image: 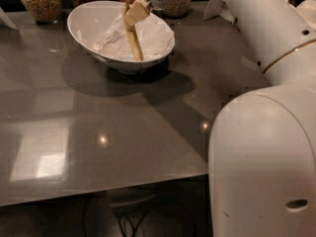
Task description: Pick banana from white bowl
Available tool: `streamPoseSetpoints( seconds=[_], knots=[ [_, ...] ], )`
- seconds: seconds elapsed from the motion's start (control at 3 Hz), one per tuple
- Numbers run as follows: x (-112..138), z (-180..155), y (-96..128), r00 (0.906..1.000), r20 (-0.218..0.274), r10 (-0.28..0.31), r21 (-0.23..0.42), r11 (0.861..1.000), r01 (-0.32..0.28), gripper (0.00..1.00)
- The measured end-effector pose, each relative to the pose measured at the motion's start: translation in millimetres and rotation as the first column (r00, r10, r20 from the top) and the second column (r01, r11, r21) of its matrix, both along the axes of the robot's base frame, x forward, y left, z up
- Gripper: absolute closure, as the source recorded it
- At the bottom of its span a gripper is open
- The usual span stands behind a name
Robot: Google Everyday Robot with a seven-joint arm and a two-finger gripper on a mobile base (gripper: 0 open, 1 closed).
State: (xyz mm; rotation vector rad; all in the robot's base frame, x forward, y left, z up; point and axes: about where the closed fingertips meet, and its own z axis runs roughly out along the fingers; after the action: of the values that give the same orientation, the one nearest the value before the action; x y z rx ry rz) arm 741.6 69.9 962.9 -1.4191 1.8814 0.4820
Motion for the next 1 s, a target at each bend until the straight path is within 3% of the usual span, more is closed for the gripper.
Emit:
streamPoseSetpoints(
  seconds=[0.33, 1.0],
  knots=[
    [-7, 17, -19, 0.9984, 0.030, -0.048, 0.007, 0.999, 0.048, 1.00],
    [-27, 56, -52, 0.9836, 0.118, -0.137, 0.016, 0.991, 0.136, 1.00]
  ],
)
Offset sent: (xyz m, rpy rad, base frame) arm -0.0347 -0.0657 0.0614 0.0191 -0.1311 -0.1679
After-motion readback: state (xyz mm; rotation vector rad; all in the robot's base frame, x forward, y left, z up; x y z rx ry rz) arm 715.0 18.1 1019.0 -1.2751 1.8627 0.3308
